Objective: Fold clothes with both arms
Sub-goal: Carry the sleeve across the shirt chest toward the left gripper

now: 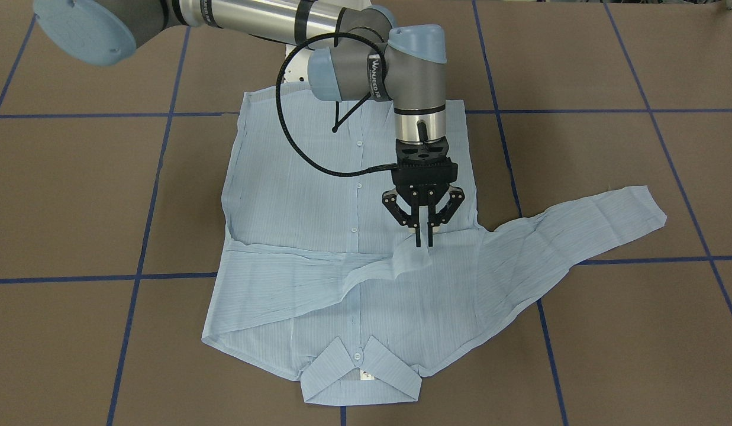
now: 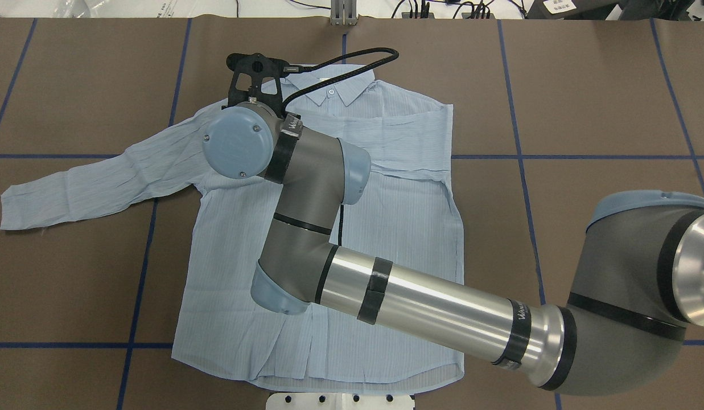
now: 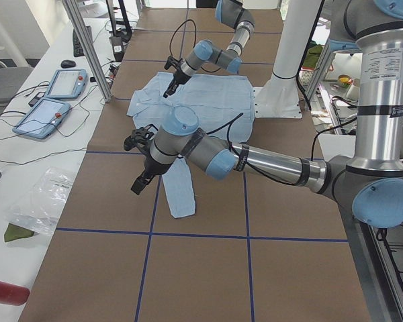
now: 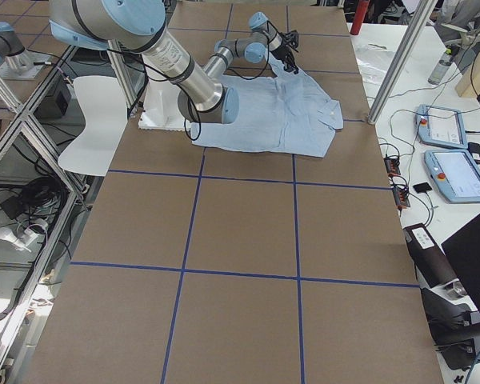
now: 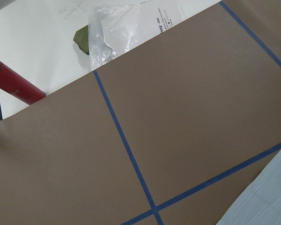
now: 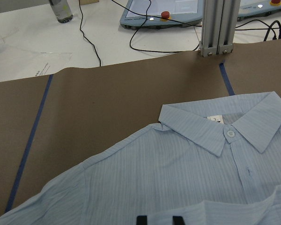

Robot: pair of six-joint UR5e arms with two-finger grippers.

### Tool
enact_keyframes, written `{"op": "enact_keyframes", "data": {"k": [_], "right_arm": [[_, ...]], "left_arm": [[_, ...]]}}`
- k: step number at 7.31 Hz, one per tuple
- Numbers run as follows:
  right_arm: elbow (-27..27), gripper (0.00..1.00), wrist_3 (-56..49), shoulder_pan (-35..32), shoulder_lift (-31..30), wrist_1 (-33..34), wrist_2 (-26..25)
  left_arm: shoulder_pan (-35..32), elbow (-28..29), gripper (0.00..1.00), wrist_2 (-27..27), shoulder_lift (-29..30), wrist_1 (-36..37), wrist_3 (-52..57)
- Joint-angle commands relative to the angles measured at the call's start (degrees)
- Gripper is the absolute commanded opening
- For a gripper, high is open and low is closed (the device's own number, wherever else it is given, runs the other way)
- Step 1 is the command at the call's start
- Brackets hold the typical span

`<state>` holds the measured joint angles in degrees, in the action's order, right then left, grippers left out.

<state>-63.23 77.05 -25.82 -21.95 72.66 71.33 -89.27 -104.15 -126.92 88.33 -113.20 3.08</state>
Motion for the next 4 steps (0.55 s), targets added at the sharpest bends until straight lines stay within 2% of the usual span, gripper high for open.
{"op": "enact_keyframes", "data": {"k": [1,2,4], "right_arm": [[3.5,0.99,0.6,-0.3,3.7,1.0,2.1],[3.5,0.99,0.6,-1.2,6.0,7.3,4.3],[3.2,1.0,0.0,-4.4,6.7,9.3,10.8]], "left_arm": [[0.1,0.2,1.0,0.0,0.0,0.1,-0.1],[0.1,0.8,1.0,-0.1,0.0,0.0,0.0],[0.2,0.5,1.0,-0.1,0.3,-0.4,-0.1]]}}
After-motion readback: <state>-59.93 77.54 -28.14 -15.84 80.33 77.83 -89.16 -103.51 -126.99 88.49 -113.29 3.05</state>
